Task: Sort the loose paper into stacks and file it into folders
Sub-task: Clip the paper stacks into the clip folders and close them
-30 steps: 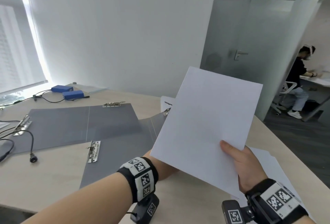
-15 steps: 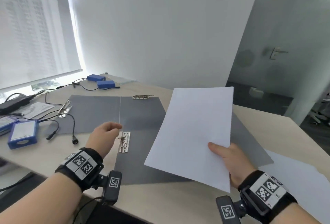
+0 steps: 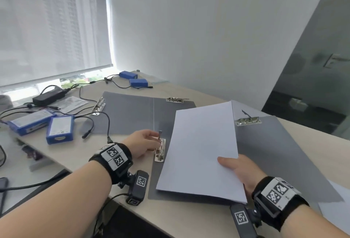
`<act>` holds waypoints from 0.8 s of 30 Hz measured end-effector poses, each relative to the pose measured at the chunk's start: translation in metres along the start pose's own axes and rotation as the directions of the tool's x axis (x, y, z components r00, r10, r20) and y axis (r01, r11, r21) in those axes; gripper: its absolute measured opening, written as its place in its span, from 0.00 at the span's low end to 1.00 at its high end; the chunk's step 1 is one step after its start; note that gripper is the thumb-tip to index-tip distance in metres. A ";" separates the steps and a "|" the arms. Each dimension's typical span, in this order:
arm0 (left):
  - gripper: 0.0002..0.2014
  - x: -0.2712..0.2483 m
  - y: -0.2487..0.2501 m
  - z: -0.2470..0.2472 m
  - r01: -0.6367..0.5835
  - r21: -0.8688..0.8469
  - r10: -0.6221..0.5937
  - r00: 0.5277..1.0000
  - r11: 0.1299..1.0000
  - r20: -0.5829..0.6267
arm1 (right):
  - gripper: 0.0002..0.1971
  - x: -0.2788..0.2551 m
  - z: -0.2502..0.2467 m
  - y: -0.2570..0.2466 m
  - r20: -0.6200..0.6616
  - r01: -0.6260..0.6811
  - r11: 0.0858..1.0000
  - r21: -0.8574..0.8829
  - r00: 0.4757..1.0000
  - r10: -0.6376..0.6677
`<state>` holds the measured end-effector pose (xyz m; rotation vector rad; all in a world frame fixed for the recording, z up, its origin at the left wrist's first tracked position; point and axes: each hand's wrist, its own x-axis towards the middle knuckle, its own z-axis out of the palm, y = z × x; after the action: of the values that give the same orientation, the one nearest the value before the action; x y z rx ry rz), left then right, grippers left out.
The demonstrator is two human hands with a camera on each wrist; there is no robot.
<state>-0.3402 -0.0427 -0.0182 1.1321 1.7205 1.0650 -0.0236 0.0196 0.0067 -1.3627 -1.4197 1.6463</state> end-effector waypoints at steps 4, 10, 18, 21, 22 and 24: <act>0.12 0.007 -0.004 0.000 0.015 -0.001 -0.015 1.000 1.000 -0.018 | 0.12 0.011 -0.001 0.004 0.013 -0.037 0.999 0.030 0.999 0.037; 0.11 0.008 -0.011 -0.005 0.008 -0.020 -0.008 1.000 1.000 -0.006 | 0.11 0.021 0.000 0.004 0.063 -0.052 0.998 -0.048 0.997 0.055; 0.08 0.009 -0.012 -0.006 -0.009 0.006 0.009 1.000 1.000 0.016 | 0.12 0.032 0.003 0.005 0.096 -0.068 0.996 -0.060 0.993 0.074; 0.08 0.011 -0.014 -0.006 -0.003 0.018 0.003 1.000 1.000 0.017 | 0.11 0.034 0.004 0.004 0.106 -0.077 0.995 -0.064 0.991 0.084; 0.09 0.012 -0.015 -0.007 0.000 0.018 0.000 1.000 1.000 0.015 | 0.12 0.034 0.005 0.003 0.109 -0.081 0.995 -0.066 0.990 0.088; 0.10 0.014 -0.017 -0.007 0.008 0.014 -0.008 1.000 1.000 0.016 | 0.12 0.036 0.003 0.003 0.118 -0.086 0.994 -0.072 0.989 0.095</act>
<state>-0.3553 -0.0349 -0.0343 1.1387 1.7210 1.0382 -0.0379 0.0498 -0.0078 -1.4040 -1.5140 1.7808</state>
